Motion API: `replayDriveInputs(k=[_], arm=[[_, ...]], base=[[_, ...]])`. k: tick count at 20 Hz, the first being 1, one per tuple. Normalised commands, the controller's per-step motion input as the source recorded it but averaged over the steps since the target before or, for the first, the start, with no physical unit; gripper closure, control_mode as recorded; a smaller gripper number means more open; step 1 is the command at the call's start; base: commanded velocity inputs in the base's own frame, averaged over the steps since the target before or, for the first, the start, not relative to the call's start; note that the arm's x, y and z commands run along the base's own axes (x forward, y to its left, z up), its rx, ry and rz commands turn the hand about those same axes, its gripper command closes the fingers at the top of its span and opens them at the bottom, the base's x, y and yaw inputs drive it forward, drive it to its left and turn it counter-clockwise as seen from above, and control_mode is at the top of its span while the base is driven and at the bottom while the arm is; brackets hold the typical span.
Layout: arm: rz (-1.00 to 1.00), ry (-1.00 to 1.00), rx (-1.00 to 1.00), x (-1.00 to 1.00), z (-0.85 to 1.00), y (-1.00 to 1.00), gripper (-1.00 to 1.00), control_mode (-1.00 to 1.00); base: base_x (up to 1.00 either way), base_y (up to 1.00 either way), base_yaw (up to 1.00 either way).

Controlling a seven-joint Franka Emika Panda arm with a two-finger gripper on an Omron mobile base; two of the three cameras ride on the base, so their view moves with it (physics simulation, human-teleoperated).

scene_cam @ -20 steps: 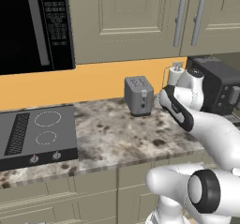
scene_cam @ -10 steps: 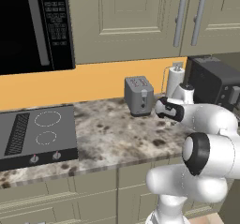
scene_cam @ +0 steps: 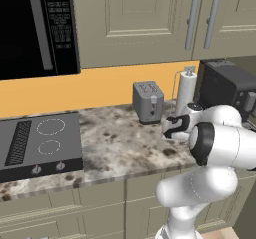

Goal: Open the fridge, remove the apple, tomato, and steak, and place them on any counter.

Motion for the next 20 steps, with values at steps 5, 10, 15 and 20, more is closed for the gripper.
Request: replayDriveInputs(k=[5, 10, 15, 20], arm=[[-0.06, -0.10, 0.00, 0.00, 0.23, -0.03, -1.00, -1.00], [-0.04, -0.10, 0.00, -0.08, 0.75, 0.00, -1.00, -1.00], [-0.01, -0.08, 0.00, -0.70, 1.00, -0.04, -1.00, -1.00], [0.00, 0.01, 0.00, -0.55, 1.00, 0.02, -1.00, -1.00]], base=[[0.00, 0.00, 0.00], [0.00, 0.00, 0.00], [0.00, 0.00, 0.00], [0.00, 0.00, 0.00]])
